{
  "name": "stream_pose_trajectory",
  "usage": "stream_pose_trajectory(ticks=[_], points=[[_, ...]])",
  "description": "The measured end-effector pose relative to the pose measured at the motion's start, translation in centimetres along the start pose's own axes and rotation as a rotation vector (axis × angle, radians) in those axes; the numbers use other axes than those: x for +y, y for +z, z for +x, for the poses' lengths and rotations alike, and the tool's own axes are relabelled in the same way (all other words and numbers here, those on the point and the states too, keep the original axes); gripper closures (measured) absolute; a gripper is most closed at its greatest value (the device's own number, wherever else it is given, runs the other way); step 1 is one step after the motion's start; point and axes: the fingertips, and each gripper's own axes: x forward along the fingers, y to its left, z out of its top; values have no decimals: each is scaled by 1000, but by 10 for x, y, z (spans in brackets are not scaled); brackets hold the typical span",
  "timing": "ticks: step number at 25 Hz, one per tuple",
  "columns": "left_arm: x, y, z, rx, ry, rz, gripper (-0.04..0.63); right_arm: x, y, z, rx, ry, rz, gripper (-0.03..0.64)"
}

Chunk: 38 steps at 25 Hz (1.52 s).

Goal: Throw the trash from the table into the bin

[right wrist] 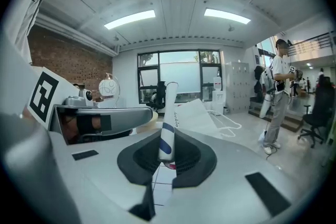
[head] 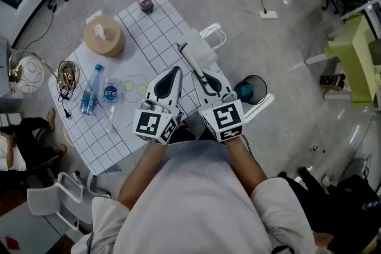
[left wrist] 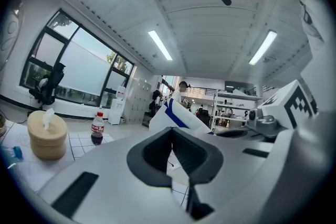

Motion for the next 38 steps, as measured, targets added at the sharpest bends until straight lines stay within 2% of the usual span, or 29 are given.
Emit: stream_pose_trajectory(ticks=[19, 28, 38], points=[[-144, -26, 93, 74, -330, 23, 589, -114, -21, -109, -33, -295, 110, 588], [-217, -45, 134, 110, -456, 32, 589, -173, -40, -169, -49, -429, 158, 588], [-301, -68, 185, 141, -561, 37, 589, -240, -67, -234, -42, -532, 207, 588]])
